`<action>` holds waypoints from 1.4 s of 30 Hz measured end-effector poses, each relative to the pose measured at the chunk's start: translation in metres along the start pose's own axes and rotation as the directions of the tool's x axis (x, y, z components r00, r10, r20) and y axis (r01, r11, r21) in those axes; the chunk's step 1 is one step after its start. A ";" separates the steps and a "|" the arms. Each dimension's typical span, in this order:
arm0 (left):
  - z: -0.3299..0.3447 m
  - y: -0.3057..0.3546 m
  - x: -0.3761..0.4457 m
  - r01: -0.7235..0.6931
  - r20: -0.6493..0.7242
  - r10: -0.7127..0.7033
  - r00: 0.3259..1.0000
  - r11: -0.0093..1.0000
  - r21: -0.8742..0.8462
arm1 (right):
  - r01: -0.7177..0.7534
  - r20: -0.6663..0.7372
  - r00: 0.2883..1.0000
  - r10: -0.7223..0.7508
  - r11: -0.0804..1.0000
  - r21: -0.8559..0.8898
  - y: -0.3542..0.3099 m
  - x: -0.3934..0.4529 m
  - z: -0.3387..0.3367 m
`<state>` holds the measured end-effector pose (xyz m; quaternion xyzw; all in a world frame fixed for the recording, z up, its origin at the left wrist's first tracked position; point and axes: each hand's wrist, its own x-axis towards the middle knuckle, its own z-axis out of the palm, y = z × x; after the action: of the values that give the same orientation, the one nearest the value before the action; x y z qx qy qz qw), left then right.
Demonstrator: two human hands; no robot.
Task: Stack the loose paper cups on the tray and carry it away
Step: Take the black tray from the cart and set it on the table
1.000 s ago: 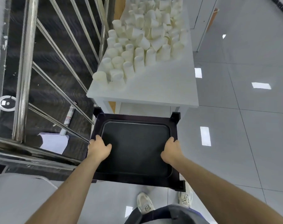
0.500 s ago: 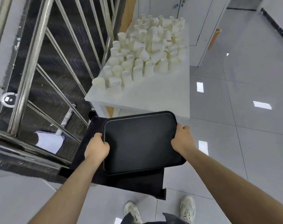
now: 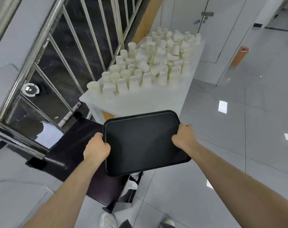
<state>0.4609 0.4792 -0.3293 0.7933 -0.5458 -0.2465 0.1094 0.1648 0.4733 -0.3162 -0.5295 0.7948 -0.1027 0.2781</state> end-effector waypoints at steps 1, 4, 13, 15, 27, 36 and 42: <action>0.003 0.004 -0.003 0.006 0.002 -0.006 1.000 1.000 -0.013 | 0.008 0.003 1.000 -0.008 1.000 0.000 0.004 0.004 -0.005; 0.013 0.021 -0.011 0.017 0.000 -0.017 1.000 0.998 -0.063 | 0.018 0.021 1.000 -0.018 1.000 -0.012 0.018 0.019 -0.021; 0.018 0.059 -0.002 0.068 -0.026 -0.073 0.997 0.985 -0.156 | 0.054 0.058 0.997 -0.050 0.996 -0.066 0.021 0.072 -0.043; 0.021 0.065 0.008 0.070 -0.036 -0.078 0.996 0.983 -0.171 | 0.064 0.057 0.997 -0.060 0.994 -0.084 0.018 0.087 -0.047; 0.034 0.104 0.066 0.072 -0.028 -0.083 0.996 0.955 -0.286 | 0.160 0.095 0.985 -0.146 0.972 -0.171 -0.013 0.184 -0.074; 0.061 0.149 0.090 0.159 -0.068 -0.179 0.982 0.961 -0.228 | 0.298 0.237 0.940 -0.245 0.929 -0.221 -0.016 0.274 -0.086; 0.102 0.192 0.079 0.297 -0.078 -0.331 0.940 0.912 -0.283 | 0.451 0.380 0.856 -0.351 0.866 -0.215 -0.011 0.336 -0.096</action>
<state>0.2751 0.3430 -0.3534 0.8626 -0.3650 -0.2821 0.2078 0.0248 0.1539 -0.3444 -0.7303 0.6136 0.0510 0.2959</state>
